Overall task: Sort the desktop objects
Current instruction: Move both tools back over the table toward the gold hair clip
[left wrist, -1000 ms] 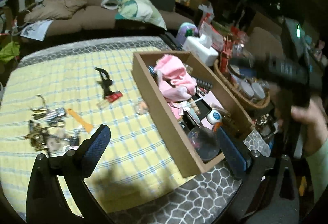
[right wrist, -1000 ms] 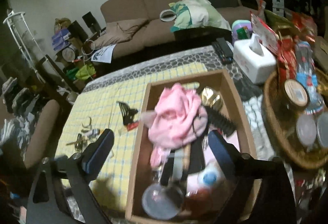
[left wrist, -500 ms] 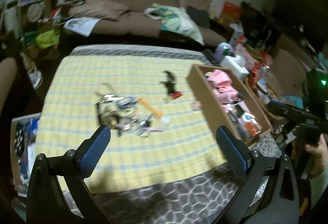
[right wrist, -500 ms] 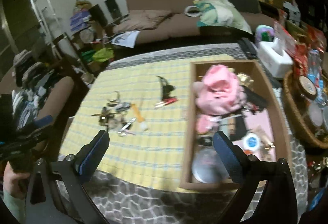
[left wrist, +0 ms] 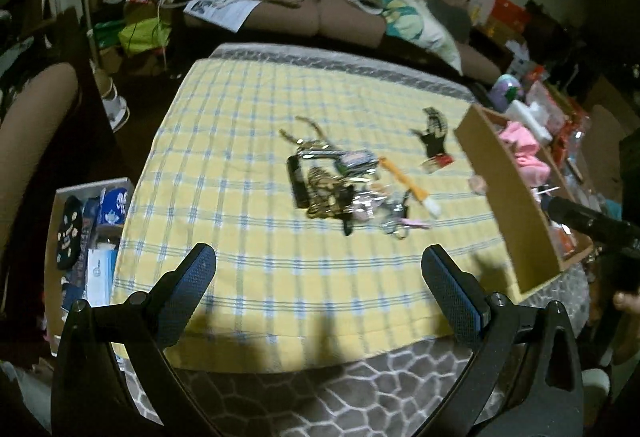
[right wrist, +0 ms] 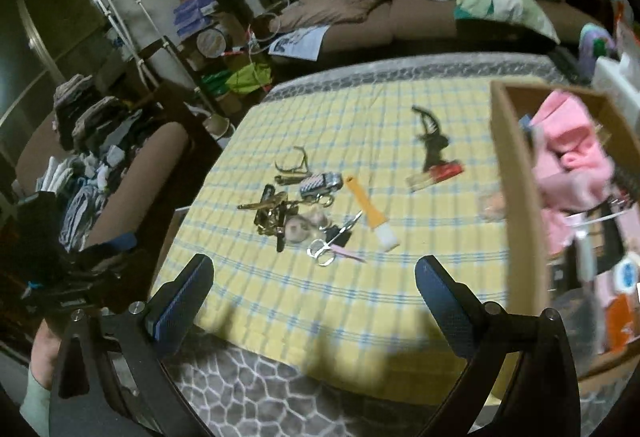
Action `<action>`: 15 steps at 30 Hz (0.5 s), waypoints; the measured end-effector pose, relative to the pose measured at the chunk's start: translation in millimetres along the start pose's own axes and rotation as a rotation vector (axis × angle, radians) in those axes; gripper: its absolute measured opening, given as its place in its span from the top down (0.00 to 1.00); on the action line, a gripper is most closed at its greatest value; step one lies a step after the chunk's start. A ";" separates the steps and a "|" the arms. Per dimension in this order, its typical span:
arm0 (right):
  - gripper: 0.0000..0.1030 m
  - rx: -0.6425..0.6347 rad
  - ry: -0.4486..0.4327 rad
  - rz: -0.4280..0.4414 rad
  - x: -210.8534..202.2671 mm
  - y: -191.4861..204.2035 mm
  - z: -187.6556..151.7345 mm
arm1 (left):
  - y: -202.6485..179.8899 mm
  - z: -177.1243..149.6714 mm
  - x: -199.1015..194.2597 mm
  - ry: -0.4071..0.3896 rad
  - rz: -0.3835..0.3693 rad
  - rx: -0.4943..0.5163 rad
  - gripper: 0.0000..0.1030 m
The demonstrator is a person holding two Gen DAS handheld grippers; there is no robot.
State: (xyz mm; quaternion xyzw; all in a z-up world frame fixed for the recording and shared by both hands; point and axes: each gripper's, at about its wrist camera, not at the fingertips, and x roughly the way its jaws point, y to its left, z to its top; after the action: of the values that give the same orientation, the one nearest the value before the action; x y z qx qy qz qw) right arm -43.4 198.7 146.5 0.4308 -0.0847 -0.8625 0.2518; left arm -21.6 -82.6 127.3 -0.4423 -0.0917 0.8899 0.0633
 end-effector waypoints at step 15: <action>0.06 0.006 -0.021 -0.035 73.6 -17.8 6.0 | 3.6 18.2 80.0 -0.012 0.006 -0.022 0.00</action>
State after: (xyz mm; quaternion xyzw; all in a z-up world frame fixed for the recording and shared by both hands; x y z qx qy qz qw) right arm -91.5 176.2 92.2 0.4238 -0.0823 -0.8710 0.2345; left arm -84.3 -72.6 75.3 -0.4380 -0.1006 0.8916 0.0550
